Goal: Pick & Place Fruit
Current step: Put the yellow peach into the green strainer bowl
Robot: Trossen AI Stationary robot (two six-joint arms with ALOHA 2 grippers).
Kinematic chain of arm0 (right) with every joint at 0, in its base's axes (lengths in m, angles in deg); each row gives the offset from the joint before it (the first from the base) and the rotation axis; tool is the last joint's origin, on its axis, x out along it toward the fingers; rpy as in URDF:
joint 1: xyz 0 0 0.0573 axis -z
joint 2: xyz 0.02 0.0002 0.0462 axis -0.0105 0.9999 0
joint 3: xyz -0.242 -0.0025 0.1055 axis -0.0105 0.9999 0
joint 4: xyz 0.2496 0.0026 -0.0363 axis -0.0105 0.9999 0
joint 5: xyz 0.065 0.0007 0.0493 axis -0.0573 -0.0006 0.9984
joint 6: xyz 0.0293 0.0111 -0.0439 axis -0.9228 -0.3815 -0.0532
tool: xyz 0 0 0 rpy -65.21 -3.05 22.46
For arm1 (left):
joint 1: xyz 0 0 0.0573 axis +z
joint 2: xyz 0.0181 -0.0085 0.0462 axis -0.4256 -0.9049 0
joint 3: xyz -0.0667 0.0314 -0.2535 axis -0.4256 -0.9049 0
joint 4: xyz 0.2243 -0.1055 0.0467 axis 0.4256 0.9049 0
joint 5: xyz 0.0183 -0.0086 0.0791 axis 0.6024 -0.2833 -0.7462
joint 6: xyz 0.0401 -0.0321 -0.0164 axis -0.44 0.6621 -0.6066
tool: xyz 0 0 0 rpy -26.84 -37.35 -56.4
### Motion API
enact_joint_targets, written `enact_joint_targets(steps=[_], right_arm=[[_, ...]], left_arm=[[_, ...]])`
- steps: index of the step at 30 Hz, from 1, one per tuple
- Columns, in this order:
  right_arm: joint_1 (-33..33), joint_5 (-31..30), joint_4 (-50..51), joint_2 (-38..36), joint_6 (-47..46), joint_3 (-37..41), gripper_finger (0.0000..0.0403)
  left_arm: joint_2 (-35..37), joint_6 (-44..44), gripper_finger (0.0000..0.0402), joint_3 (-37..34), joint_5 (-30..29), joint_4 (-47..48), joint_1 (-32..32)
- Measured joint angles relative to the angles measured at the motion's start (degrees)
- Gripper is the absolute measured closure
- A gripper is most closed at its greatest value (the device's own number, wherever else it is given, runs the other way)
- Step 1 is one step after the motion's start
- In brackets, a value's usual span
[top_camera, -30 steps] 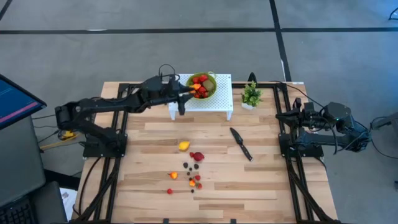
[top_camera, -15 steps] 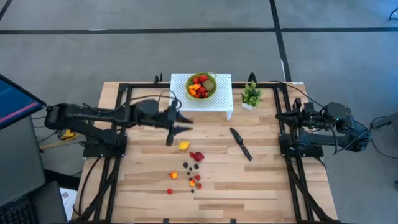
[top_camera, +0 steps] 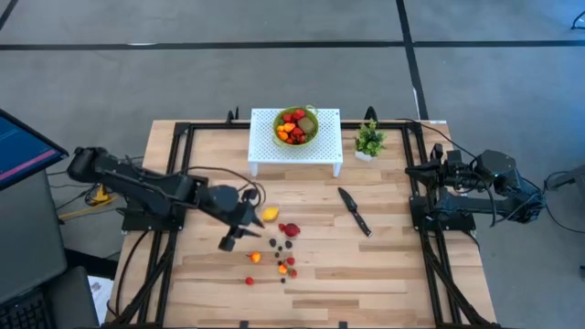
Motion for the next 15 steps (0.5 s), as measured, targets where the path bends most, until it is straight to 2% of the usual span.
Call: enact_joint_targets(steps=[5,9,15], right_arm=[[-0.02,0.0,0.0,0.01,0.01,0.0,0.0386],[0.0,0.0,0.0,0.01,0.01,0.0,0.0386],[-0.02,0.0,0.0,-0.01,0.01,0.02,0.0386]], left_arm=[[-0.19,0.0,0.0262,0.0,-0.15,4.5,-3.51],[-1.3,0.35,0.0245,0.03,-0.42,4.6,-5.52],[-6.24,3.09,0.0234,-1.89,-1.55,4.1,-6.97]])
